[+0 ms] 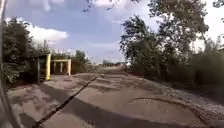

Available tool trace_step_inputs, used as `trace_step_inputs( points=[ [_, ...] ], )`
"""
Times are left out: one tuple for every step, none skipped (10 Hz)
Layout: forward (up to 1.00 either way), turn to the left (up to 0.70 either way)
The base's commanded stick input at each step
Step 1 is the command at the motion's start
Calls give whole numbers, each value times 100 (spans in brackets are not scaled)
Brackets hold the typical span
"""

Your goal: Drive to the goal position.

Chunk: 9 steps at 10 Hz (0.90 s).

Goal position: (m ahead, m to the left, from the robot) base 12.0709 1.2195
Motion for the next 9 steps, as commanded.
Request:
trace_step_inputs(
  points=[
    [70,0],
    [70,0],
    [70,0],
    [70,0],
    [70,0],
    [70,0],
    [70,0],
    [70,0],
    [70,0]
  ],
)
